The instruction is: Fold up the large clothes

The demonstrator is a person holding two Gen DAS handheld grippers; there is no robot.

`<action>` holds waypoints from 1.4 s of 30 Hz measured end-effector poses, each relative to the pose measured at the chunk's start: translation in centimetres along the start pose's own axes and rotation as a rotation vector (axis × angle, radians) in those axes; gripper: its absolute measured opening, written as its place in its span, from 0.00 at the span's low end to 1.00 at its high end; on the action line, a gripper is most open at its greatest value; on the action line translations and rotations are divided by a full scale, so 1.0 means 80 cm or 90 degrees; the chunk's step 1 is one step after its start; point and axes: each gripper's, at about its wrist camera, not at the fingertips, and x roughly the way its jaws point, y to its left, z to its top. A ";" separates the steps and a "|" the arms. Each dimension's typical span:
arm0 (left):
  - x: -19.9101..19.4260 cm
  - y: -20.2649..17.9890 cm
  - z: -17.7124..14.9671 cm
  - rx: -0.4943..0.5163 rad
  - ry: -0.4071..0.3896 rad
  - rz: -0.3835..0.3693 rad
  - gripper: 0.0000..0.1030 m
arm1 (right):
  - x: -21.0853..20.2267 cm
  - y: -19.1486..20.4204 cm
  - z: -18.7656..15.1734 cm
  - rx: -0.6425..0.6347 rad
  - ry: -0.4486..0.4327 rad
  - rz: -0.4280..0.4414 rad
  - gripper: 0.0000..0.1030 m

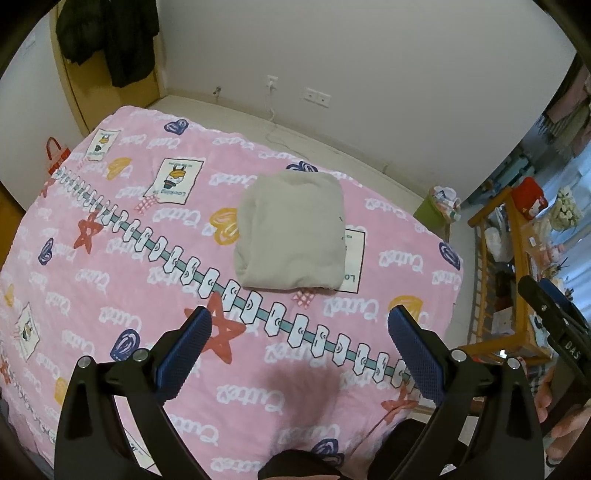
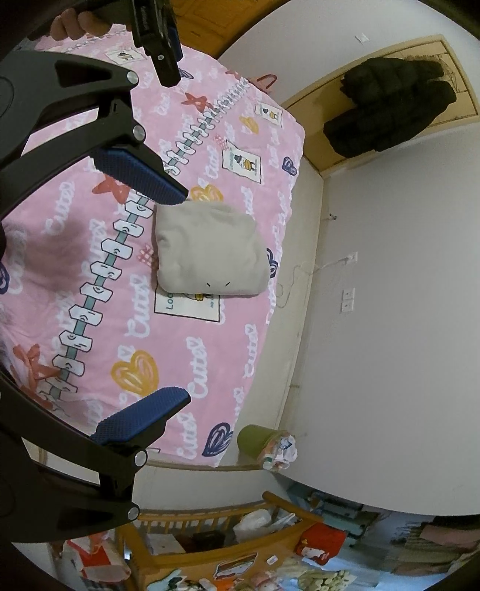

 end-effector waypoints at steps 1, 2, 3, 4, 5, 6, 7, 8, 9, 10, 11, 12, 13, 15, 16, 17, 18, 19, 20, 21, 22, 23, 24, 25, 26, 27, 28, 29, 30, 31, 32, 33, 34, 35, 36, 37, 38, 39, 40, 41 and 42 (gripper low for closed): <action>0.001 0.001 0.000 -0.002 0.005 -0.009 0.91 | 0.001 0.000 0.001 0.000 0.002 0.000 0.94; 0.001 0.002 0.000 -0.003 0.009 -0.019 0.91 | 0.001 0.000 0.001 0.000 0.003 0.000 0.94; 0.001 0.001 -0.001 -0.003 0.013 -0.025 0.91 | 0.001 0.000 0.001 -0.001 0.004 -0.001 0.94; 0.000 0.000 -0.001 0.002 0.011 -0.022 0.91 | 0.001 -0.001 0.001 -0.001 0.004 -0.002 0.94; 0.000 -0.001 -0.001 0.008 0.011 -0.022 0.91 | 0.001 -0.002 0.001 0.000 0.005 0.000 0.94; -0.001 -0.001 -0.001 0.010 0.011 -0.023 0.91 | 0.001 -0.002 0.000 0.000 0.005 -0.001 0.94; -0.001 -0.002 -0.001 0.011 0.011 -0.023 0.91 | 0.000 -0.003 -0.001 0.000 0.005 -0.002 0.94; -0.001 -0.002 -0.001 0.010 0.011 -0.024 0.91 | 0.001 -0.002 -0.002 -0.003 0.007 -0.001 0.94; -0.001 -0.002 -0.001 0.007 0.011 -0.024 0.91 | 0.000 -0.003 -0.002 -0.003 0.008 -0.001 0.94; -0.001 -0.002 -0.002 0.004 0.012 -0.025 0.91 | 0.000 -0.002 -0.002 -0.006 0.008 -0.001 0.94; -0.001 -0.003 -0.002 0.003 0.012 -0.025 0.91 | 0.000 -0.002 -0.003 -0.008 0.008 0.000 0.94; -0.001 -0.002 -0.002 0.005 0.013 -0.025 0.91 | 0.000 -0.002 -0.003 -0.010 0.008 -0.002 0.94; -0.001 -0.002 -0.002 0.005 0.013 -0.025 0.91 | 0.001 -0.001 -0.003 -0.012 0.009 -0.002 0.94; -0.001 -0.002 -0.001 0.007 0.015 -0.025 0.91 | 0.002 0.001 -0.003 -0.014 0.013 0.003 0.94; 0.000 -0.001 -0.001 0.008 0.018 -0.025 0.91 | 0.001 0.001 -0.004 -0.014 0.014 0.003 0.94; 0.001 -0.001 -0.002 0.010 0.019 -0.022 0.91 | 0.002 0.003 -0.004 -0.015 0.015 0.005 0.94; 0.000 -0.002 -0.004 0.011 0.018 -0.018 0.91 | 0.002 0.004 -0.004 -0.017 0.016 0.007 0.94; 0.000 -0.001 -0.006 0.011 0.018 -0.017 0.91 | 0.004 0.006 -0.003 -0.019 0.018 0.009 0.94; 0.000 0.000 -0.007 0.009 0.018 -0.017 0.91 | 0.004 0.008 -0.003 -0.019 0.019 0.011 0.94; 0.000 0.001 -0.009 0.006 0.018 -0.017 0.91 | 0.004 0.009 -0.002 -0.019 0.020 0.015 0.94; 0.001 0.002 -0.009 0.005 0.018 -0.017 0.91 | 0.003 0.008 -0.003 -0.018 0.023 0.019 0.94; 0.000 0.003 -0.010 0.003 0.018 -0.017 0.91 | 0.004 0.009 -0.002 -0.018 0.025 0.022 0.94; -0.001 0.004 -0.011 0.001 0.017 -0.015 0.91 | 0.005 0.011 0.001 -0.018 0.025 0.025 0.94; -0.001 0.005 -0.011 0.001 0.017 -0.015 0.91 | 0.003 0.011 0.001 -0.018 0.024 0.027 0.94; -0.001 0.007 -0.011 0.000 0.018 -0.015 0.91 | 0.004 0.013 0.002 -0.019 0.023 0.028 0.94; -0.001 0.007 -0.011 0.000 0.018 -0.014 0.91 | 0.003 0.013 0.002 -0.020 0.022 0.030 0.94; -0.002 0.007 -0.013 0.001 0.018 -0.015 0.91 | 0.002 0.013 0.003 -0.021 0.022 0.031 0.94; -0.002 0.007 -0.011 0.001 0.019 -0.015 0.91 | 0.001 0.014 0.003 -0.021 0.022 0.031 0.94; -0.001 0.007 -0.010 -0.001 0.017 -0.012 0.91 | 0.001 0.014 0.003 -0.020 0.024 0.034 0.94; -0.002 0.008 -0.011 -0.002 0.019 -0.015 0.91 | 0.002 0.013 0.004 -0.020 0.026 0.039 0.94; -0.002 0.010 -0.012 -0.003 0.020 -0.018 0.91 | 0.000 0.013 0.005 -0.019 0.027 0.044 0.94; -0.003 0.012 -0.012 -0.004 0.021 -0.020 0.91 | -0.001 0.013 0.005 -0.020 0.028 0.046 0.94; -0.003 0.013 -0.014 -0.003 0.022 -0.022 0.91 | -0.001 0.014 0.005 -0.021 0.028 0.047 0.94; -0.003 0.015 -0.013 -0.002 0.023 -0.021 0.91 | -0.002 0.014 0.005 -0.023 0.027 0.048 0.94; -0.004 0.015 -0.015 -0.001 0.023 -0.022 0.91 | -0.003 0.014 0.004 -0.024 0.028 0.048 0.94; -0.004 0.016 -0.016 0.000 0.024 -0.024 0.91 | -0.003 0.014 0.004 -0.025 0.028 0.050 0.94; -0.004 0.016 -0.014 0.002 0.025 -0.024 0.91 | -0.004 0.014 0.003 -0.027 0.030 0.052 0.94; -0.004 0.016 -0.014 0.002 0.025 -0.023 0.91 | -0.003 0.015 0.003 -0.028 0.031 0.051 0.94; -0.004 0.016 -0.015 0.003 0.025 -0.023 0.91 | -0.003 0.015 0.002 -0.029 0.034 0.052 0.94; -0.005 0.016 -0.014 0.004 0.026 -0.020 0.91 | -0.001 0.016 0.003 -0.031 0.036 0.055 0.94; -0.004 0.017 -0.013 0.002 0.025 -0.019 0.91 | -0.001 0.018 0.003 -0.032 0.038 0.055 0.94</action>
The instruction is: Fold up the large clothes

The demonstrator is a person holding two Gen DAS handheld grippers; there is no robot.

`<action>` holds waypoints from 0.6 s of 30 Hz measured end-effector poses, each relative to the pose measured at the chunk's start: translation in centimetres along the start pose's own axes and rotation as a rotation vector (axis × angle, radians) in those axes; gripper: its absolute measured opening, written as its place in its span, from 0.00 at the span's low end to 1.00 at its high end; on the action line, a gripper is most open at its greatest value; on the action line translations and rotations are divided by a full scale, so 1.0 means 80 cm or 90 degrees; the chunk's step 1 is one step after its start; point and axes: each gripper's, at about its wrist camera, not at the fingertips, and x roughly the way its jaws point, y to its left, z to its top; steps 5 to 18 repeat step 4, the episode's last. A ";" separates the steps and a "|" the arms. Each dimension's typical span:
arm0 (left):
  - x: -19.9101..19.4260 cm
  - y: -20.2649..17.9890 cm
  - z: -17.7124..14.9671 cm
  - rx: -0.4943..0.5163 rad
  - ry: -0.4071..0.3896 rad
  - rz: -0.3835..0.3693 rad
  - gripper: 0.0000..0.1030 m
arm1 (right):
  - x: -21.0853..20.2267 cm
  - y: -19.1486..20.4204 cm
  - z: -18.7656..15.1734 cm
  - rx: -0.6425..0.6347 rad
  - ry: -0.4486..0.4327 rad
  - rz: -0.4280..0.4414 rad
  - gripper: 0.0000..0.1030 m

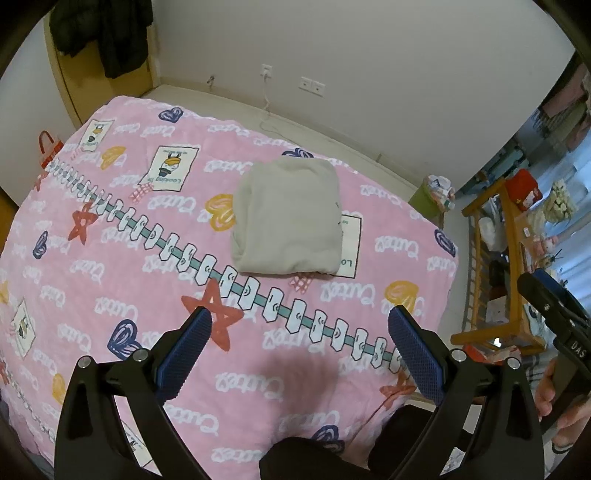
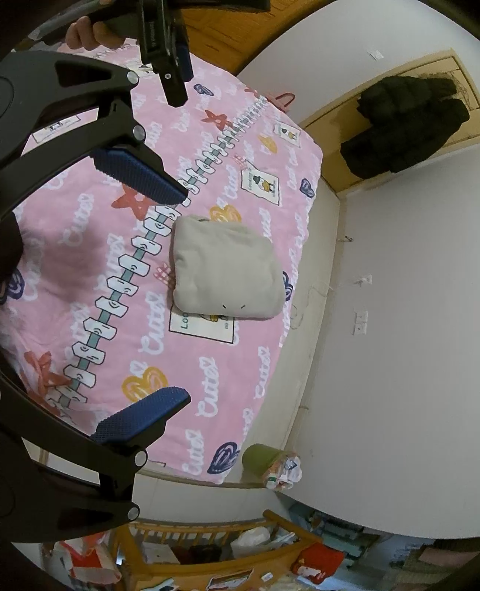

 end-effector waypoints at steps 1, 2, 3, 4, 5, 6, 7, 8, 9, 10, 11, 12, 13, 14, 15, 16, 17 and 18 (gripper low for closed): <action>0.000 0.000 0.000 0.003 0.002 -0.004 0.91 | 0.000 0.001 0.000 -0.001 0.000 0.000 0.94; -0.001 0.000 -0.001 0.005 0.002 -0.006 0.91 | 0.000 0.001 0.001 -0.002 0.001 0.001 0.94; -0.002 0.000 -0.001 0.006 0.001 -0.004 0.91 | 0.000 0.001 0.001 -0.002 0.001 0.000 0.94; -0.003 0.000 -0.002 0.008 0.000 -0.004 0.91 | 0.000 0.002 0.000 -0.002 0.001 -0.002 0.94; -0.003 0.000 -0.002 0.008 0.000 -0.004 0.91 | 0.000 0.002 0.000 -0.002 0.001 -0.002 0.94; -0.003 0.000 -0.002 0.008 0.000 -0.004 0.91 | 0.000 0.002 0.000 -0.002 0.001 -0.002 0.94; -0.003 0.000 -0.002 0.008 0.000 -0.004 0.91 | 0.000 0.002 0.000 -0.002 0.001 -0.002 0.94; -0.003 0.000 -0.002 0.008 0.000 -0.004 0.91 | 0.000 0.002 0.000 -0.002 0.001 -0.002 0.94; -0.003 0.000 -0.002 0.008 0.000 -0.004 0.91 | 0.000 0.002 0.000 -0.002 0.001 -0.002 0.94; -0.003 0.000 -0.002 0.008 0.000 -0.004 0.91 | 0.000 0.002 0.000 -0.002 0.001 -0.002 0.94; -0.003 0.000 -0.002 0.008 0.000 -0.004 0.91 | 0.000 0.002 0.000 -0.002 0.001 -0.002 0.94; -0.003 0.000 -0.002 0.008 0.000 -0.004 0.91 | 0.000 0.002 0.000 -0.002 0.001 -0.002 0.94; -0.003 0.000 -0.002 0.008 0.000 -0.004 0.91 | 0.000 0.002 0.000 -0.002 0.001 -0.002 0.94; -0.003 0.000 -0.002 0.008 0.000 -0.004 0.91 | 0.000 0.002 0.000 -0.002 0.001 -0.002 0.94; -0.003 0.000 -0.002 0.008 0.000 -0.004 0.91 | 0.000 0.002 0.000 -0.002 0.001 -0.002 0.94; -0.003 0.000 -0.002 0.008 0.000 -0.004 0.91 | 0.000 0.002 0.000 -0.002 0.001 -0.002 0.94; -0.003 0.000 -0.002 0.008 0.000 -0.004 0.91 | 0.000 0.002 0.000 -0.002 0.001 -0.002 0.94; -0.003 0.000 -0.002 0.008 0.000 -0.004 0.91 | 0.000 0.002 0.000 -0.002 0.001 -0.002 0.94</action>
